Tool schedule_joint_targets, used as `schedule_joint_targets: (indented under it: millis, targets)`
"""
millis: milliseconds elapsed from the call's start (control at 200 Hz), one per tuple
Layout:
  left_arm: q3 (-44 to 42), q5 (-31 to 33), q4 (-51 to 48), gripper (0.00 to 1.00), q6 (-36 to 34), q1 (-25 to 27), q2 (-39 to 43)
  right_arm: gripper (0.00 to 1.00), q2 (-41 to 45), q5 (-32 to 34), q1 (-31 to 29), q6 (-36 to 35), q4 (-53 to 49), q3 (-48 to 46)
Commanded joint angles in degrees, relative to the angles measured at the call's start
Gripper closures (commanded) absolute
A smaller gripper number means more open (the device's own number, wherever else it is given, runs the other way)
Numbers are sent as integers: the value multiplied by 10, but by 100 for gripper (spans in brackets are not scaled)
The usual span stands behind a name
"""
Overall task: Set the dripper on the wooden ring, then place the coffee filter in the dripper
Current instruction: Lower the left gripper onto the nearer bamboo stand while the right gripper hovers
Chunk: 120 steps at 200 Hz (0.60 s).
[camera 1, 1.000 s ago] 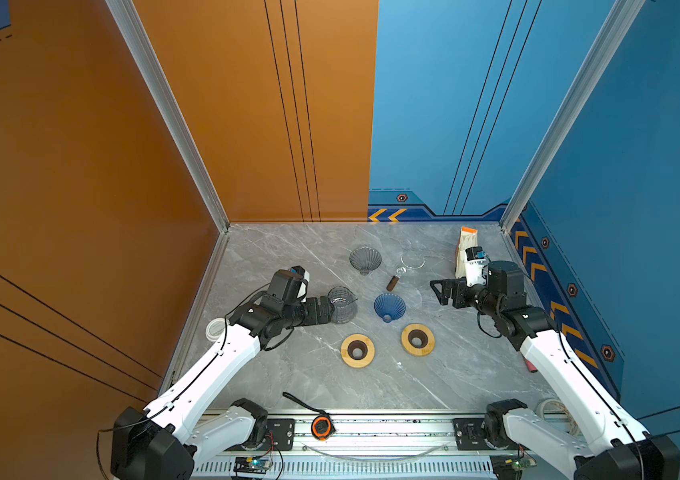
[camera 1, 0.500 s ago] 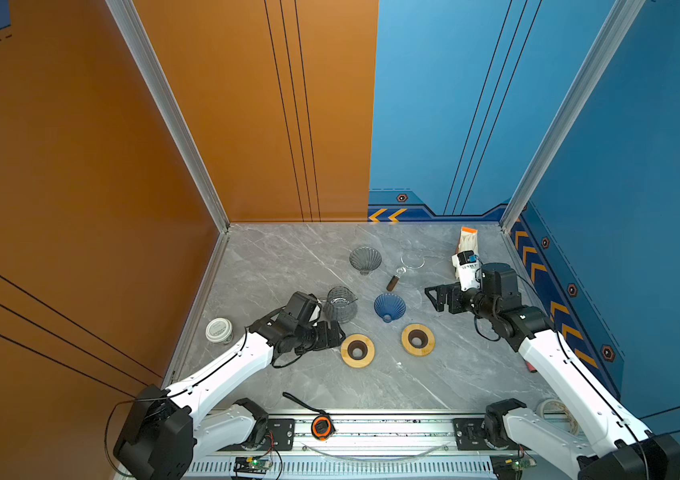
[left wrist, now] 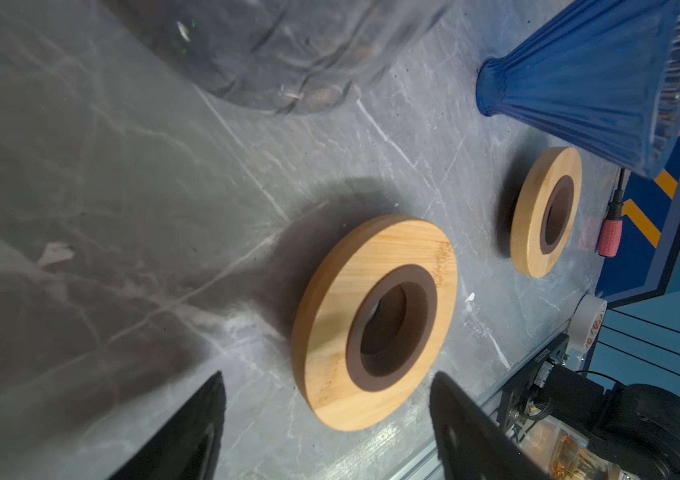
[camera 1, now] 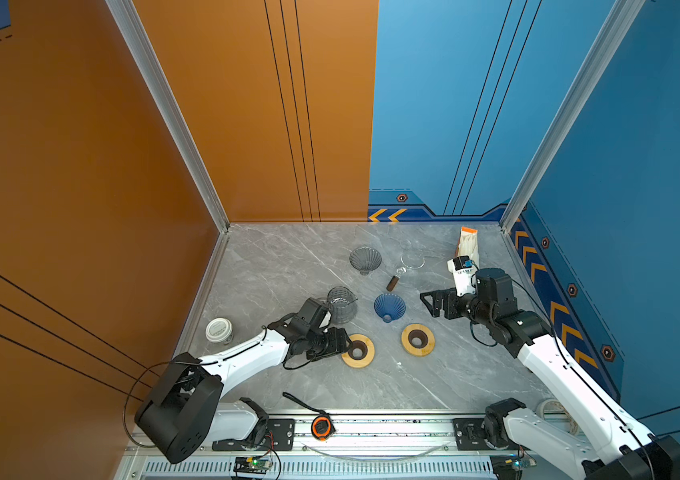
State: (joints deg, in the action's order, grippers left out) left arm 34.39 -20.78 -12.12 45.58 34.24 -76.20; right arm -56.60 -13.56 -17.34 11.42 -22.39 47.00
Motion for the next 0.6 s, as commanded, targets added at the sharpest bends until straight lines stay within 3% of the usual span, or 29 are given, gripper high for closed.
schedule_joint_targets:
  millis: [0,260,596]
  targets:
    - [-10,-25,48,26,15,10,-26,0,3,12,-5,13,6,-9]
    - [2,-44,54,31,19,31,-82,0,8,16,-13,20,10,-24]
    - [-11,-45,58,38,28,40,-74,0,3,19,-16,21,20,-26]
